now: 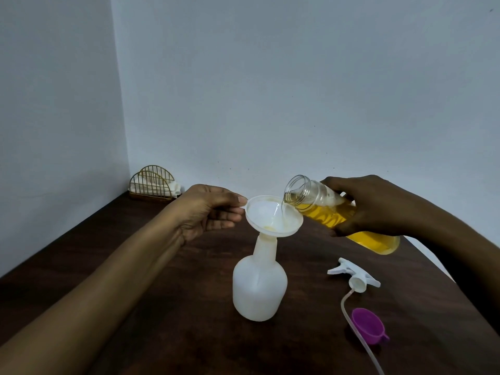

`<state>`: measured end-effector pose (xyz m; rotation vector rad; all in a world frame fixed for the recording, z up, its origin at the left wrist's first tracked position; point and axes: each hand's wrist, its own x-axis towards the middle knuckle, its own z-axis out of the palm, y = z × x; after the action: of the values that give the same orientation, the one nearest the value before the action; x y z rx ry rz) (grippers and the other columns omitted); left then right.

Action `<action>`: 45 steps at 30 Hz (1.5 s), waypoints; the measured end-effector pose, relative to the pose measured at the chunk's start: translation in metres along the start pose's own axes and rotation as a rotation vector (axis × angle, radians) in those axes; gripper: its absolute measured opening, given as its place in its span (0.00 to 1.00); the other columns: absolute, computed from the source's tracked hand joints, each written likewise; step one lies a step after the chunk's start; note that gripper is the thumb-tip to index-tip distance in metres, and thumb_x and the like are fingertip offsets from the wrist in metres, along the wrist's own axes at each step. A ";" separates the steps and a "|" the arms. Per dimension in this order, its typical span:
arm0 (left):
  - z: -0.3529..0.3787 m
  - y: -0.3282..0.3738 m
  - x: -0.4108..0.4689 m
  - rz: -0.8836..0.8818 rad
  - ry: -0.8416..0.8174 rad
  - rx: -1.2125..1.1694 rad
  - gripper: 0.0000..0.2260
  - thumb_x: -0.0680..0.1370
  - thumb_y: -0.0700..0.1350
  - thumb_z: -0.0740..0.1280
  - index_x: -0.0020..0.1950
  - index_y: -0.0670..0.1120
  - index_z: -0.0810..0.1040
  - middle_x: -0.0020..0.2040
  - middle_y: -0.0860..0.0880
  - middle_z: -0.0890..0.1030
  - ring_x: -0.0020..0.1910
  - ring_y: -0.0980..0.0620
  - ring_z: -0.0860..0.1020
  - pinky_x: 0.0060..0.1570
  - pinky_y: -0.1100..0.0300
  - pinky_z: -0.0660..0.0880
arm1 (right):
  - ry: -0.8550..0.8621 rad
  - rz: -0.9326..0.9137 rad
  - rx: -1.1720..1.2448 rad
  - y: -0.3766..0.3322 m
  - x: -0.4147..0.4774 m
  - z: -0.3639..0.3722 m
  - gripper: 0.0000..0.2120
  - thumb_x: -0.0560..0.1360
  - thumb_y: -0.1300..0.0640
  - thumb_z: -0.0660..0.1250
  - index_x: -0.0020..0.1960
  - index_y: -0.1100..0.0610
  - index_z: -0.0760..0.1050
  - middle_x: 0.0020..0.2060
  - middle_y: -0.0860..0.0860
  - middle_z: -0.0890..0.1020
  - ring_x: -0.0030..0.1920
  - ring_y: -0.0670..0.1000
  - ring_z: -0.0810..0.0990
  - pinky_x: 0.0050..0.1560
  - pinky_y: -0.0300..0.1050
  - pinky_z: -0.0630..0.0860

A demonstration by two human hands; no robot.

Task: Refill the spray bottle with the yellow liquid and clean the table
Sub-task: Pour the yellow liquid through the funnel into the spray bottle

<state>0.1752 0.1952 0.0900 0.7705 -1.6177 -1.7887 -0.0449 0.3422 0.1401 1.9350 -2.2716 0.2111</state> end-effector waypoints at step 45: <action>-0.001 -0.001 0.002 -0.003 -0.009 -0.005 0.03 0.74 0.38 0.68 0.43 0.39 0.81 0.27 0.49 0.81 0.24 0.58 0.79 0.25 0.67 0.76 | -0.042 -0.009 -0.018 -0.004 0.002 -0.006 0.29 0.62 0.47 0.78 0.59 0.44 0.70 0.47 0.45 0.80 0.51 0.51 0.77 0.50 0.51 0.75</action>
<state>0.1744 0.1930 0.0891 0.7640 -1.6185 -1.8005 -0.0413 0.3407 0.1469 1.9584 -2.2829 0.1495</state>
